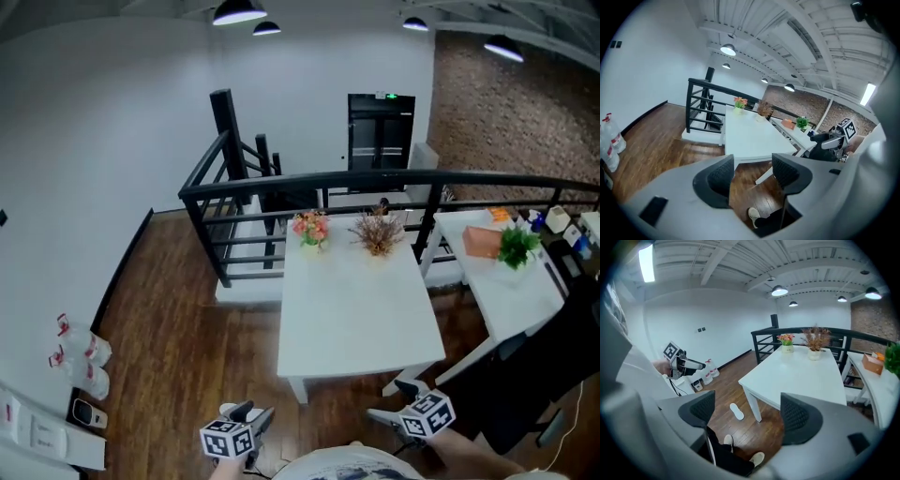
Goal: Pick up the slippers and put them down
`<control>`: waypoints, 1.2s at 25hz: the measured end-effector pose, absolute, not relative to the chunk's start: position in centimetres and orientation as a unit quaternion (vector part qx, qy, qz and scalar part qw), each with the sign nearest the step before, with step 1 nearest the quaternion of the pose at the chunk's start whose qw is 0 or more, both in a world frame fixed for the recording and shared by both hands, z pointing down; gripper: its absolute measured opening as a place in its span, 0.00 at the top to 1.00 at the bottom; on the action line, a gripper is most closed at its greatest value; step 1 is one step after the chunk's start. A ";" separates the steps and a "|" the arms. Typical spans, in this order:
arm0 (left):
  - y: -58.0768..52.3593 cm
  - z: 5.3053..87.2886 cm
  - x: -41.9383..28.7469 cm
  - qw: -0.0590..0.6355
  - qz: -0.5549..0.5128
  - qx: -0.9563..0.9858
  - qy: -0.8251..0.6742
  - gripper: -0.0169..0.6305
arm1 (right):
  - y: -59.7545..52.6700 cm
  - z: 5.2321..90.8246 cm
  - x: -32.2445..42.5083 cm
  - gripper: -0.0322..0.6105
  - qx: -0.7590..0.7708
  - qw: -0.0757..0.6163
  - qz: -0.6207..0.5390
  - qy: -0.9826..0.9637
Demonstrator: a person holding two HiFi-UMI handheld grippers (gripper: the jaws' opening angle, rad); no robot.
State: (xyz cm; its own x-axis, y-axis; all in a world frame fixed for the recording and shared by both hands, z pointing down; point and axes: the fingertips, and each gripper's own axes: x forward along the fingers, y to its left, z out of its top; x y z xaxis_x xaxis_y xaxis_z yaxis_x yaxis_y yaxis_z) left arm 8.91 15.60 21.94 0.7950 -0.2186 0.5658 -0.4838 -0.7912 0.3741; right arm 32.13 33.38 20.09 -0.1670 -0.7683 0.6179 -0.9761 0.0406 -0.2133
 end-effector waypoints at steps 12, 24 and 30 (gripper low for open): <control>22.7 21.7 21.5 0.240 0.278 0.918 -0.149 0.58 | 41.8 21.1 43.5 0.25 0.658 0.147 0.304 -0.673; 23.8 21.3 23.8 0.217 0.291 0.917 -0.165 0.58 | 43.3 21.3 44.5 0.25 0.644 0.130 0.302 -0.690; 24.2 21.7 23.7 0.223 0.288 0.915 -0.173 0.58 | 43.2 21.7 44.4 0.25 0.632 0.136 0.301 -0.702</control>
